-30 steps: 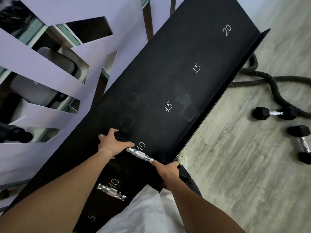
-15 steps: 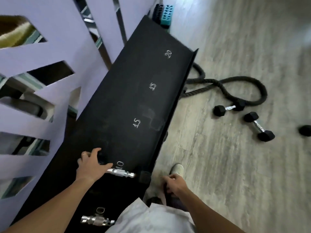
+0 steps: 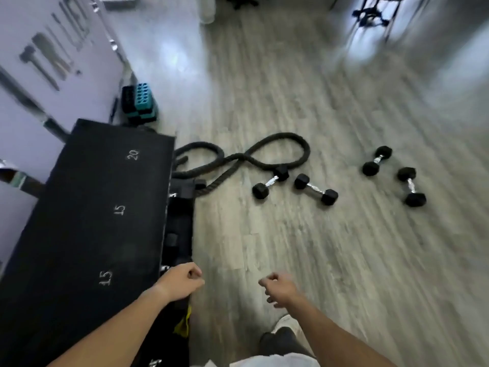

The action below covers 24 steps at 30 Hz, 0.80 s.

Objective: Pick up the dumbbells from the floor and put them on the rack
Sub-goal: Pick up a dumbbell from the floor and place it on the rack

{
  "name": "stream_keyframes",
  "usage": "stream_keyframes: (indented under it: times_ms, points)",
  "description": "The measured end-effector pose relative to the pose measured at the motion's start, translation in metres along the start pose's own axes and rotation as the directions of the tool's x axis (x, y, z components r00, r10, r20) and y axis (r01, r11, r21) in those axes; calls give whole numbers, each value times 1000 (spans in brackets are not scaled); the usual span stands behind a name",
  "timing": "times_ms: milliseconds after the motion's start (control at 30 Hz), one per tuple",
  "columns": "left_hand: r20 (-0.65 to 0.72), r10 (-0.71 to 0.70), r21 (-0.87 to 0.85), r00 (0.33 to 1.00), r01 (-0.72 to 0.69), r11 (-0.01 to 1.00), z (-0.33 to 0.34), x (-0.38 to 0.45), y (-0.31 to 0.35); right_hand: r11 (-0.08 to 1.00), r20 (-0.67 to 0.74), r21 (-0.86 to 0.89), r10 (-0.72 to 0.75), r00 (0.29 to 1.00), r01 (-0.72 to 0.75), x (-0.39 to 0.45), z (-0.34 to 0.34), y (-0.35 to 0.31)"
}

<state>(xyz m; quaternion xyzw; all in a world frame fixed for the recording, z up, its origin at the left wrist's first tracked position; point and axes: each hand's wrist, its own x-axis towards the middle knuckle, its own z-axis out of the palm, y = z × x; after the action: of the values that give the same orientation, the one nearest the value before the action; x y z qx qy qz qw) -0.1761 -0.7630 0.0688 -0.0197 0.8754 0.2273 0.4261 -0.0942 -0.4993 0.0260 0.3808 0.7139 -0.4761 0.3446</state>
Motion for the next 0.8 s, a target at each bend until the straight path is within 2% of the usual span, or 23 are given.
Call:
stream_keyframes:
  times_ms: [167,267,367,567,800]
  points:
    - [60,112,76,992,-116,990,34,61,150,994,-101,112,5,995,6,21,-124,23]
    - [104,174,119,979,-186,975,50,86,241,977,-174,211,58,983,-20,34,-190,40]
    - [163,250,210,954,-281,937,60,110,316,954,-202,298,94,975,-30,46,-243,52]
    - [318,304,320,898,-404,857,84,186,451,894,-254,442,200,946,-71,78,-345,67]
    - [436,362,367,824,-530,764,100,278,605,814,-304,569,339,890,-116,113,-468,70]
